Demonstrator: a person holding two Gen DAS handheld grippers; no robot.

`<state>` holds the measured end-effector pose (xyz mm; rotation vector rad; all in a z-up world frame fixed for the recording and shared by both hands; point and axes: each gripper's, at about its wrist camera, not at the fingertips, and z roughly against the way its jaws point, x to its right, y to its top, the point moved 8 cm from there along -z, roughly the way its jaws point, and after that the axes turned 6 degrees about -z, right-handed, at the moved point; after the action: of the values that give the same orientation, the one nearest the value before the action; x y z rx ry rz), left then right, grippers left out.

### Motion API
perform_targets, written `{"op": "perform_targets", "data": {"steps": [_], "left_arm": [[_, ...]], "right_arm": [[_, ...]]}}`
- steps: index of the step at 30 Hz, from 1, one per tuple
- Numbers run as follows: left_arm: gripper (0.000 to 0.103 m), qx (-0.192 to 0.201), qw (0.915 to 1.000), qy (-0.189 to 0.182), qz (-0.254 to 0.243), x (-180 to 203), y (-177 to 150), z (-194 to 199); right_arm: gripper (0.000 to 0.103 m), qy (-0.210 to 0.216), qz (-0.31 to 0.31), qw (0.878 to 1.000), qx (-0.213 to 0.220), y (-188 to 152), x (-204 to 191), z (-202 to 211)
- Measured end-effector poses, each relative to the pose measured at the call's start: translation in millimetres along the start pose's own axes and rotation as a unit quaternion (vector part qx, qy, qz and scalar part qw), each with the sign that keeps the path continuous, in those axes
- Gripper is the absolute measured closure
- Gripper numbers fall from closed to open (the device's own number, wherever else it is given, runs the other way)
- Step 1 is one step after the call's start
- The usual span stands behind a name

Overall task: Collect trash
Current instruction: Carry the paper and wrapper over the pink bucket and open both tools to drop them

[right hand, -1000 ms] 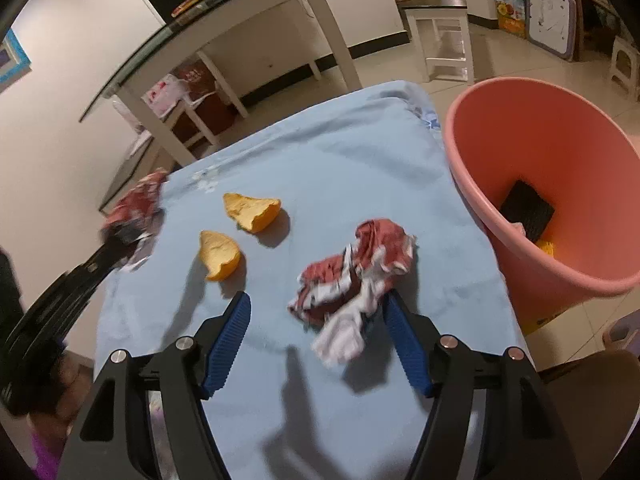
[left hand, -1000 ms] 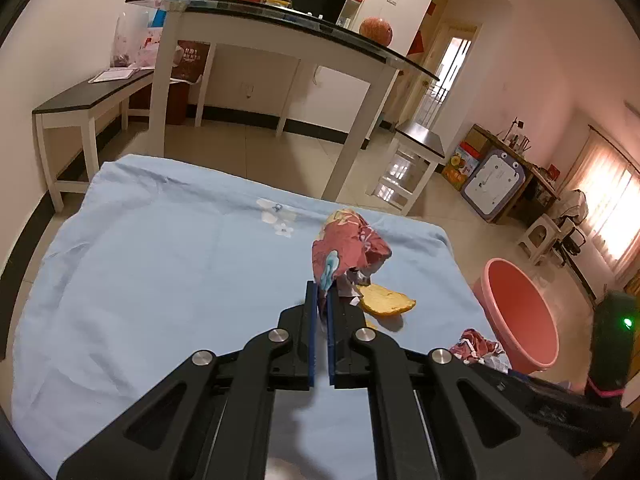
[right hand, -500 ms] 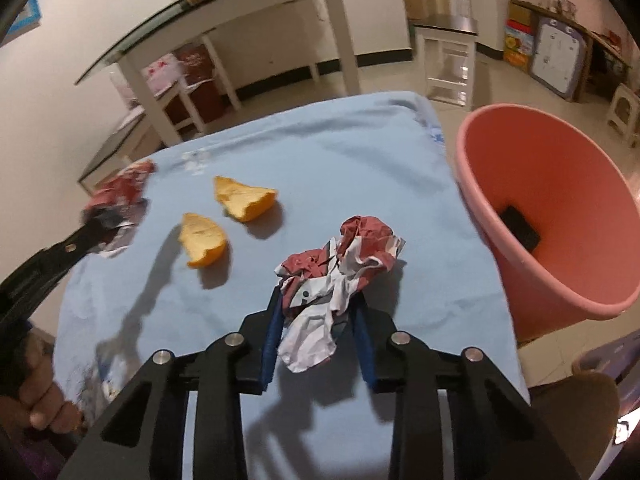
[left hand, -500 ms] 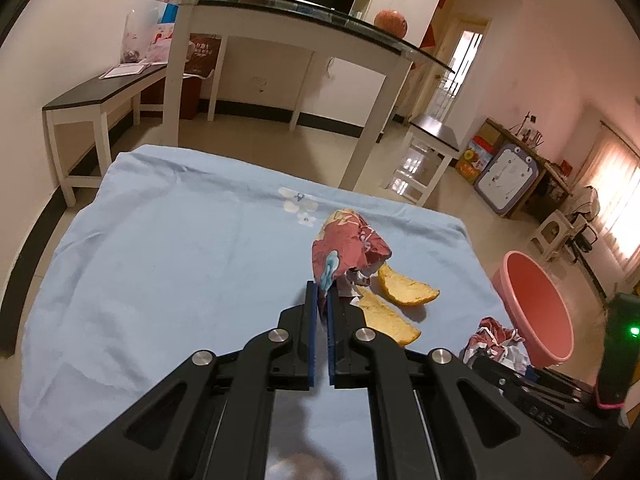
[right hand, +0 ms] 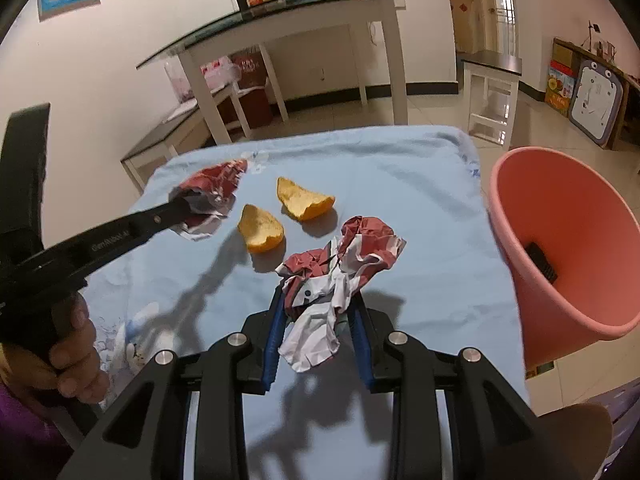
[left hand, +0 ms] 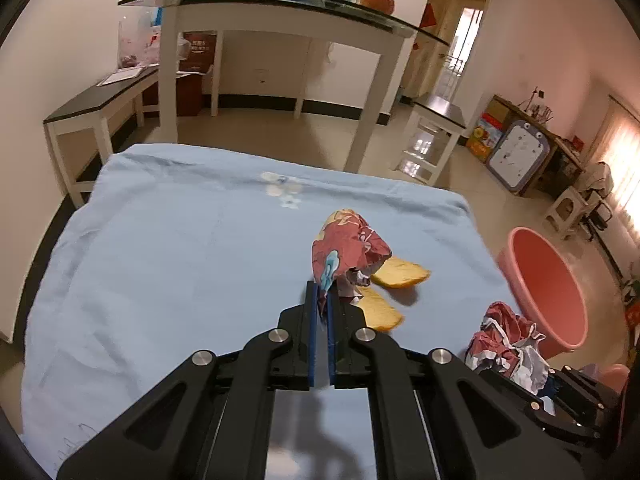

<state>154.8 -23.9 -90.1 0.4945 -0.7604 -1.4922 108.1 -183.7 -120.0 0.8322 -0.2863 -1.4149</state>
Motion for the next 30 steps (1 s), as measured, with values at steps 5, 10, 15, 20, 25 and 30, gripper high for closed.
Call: {"op": "perform_targets", "data": {"steps": [5,10,15,20,25,30], "left_arm": [[0.1,0.015,0.9994,-0.025,-0.016,23.1,6.5,4.7],[0.1,0.033,0.9967,-0.059,-0.045,60.0,14.5,9.1],[0.099,0.05,0.9908,-0.103,-0.072,106.3,23.2,13.3],[0.099,0.049,0.9827,-0.143,-0.107,158.0,28.4,9.7],[0.099,0.043,0.9756,-0.168,-0.135,203.1,25.4,0.3],[0.099,0.012,0.9724,-0.184,-0.142,232.8,18.7,-24.5]], "right_arm": [[0.073,0.008,-0.016,1.0,0.02,3.6,14.6,13.9],[0.073,0.0,-0.042,0.998,0.05,12.1,42.4,32.9],[0.073,-0.027,-0.072,0.993,0.085,24.1,84.4,58.6],[0.072,-0.064,-0.106,0.986,0.113,35.6,134.2,79.1],[0.072,-0.095,-0.131,0.979,0.122,39.6,177.0,88.7],[0.072,-0.114,-0.146,0.975,0.123,40.9,205.6,83.2]]}}
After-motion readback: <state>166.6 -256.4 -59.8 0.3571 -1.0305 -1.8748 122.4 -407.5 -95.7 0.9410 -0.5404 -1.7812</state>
